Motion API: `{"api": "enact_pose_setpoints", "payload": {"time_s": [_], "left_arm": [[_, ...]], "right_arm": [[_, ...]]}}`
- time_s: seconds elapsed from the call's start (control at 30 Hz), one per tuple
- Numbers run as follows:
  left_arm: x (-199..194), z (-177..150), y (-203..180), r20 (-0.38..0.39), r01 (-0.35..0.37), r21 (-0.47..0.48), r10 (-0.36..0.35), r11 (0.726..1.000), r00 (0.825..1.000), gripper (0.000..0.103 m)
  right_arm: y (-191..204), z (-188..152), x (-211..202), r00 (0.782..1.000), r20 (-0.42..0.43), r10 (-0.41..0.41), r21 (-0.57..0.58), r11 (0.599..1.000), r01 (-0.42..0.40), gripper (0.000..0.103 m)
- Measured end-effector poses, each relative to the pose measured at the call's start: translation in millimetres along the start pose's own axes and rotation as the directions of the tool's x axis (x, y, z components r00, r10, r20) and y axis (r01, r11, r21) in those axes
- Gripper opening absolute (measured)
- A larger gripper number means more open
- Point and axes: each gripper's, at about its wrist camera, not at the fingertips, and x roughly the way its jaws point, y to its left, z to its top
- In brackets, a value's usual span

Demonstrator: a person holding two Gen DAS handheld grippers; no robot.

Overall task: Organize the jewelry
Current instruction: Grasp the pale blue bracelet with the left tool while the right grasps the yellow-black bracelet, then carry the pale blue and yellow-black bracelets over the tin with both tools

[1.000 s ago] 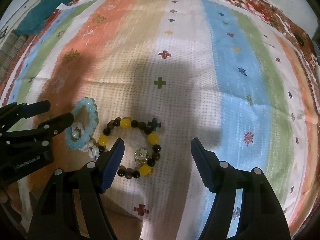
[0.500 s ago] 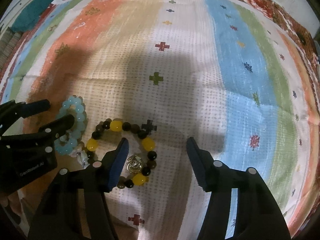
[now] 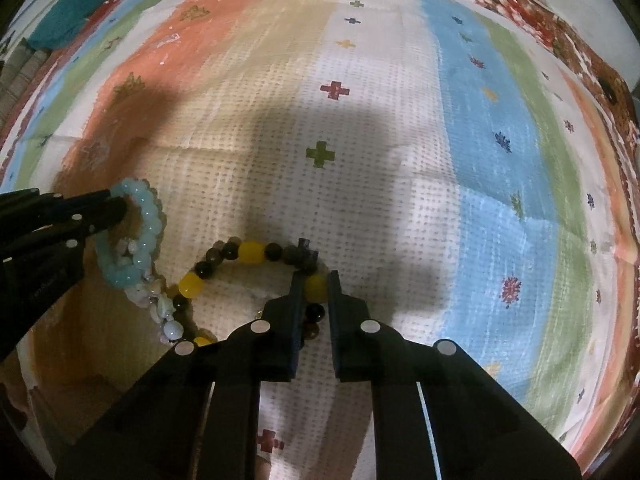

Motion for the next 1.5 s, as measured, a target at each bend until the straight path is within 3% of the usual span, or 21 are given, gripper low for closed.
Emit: {"api": "enact_pose_setpoints", "payload": {"time_s": [0.4,0.67,1.5], "left_arm": [[-45,-9,1,0.073,0.039,-0.022,-0.037,0.999,0.997,0.011],[-74,-16,-13,0.122,0.052,0.009,-0.053,0.999,0.991,0.011],[-113,-33,-21,0.182,0.045,0.021,-0.048,0.999,0.982,0.011]], "right_arm": [[-1,-7,-47,0.995,0.098,0.021,0.007,1.000,-0.022,0.013],[-4,-7,-60,0.991,0.135,-0.006,-0.001,1.000,0.006,0.013],[-1,-25,-101,0.979,0.204,0.031,0.010,0.999,-0.034,0.012]]}}
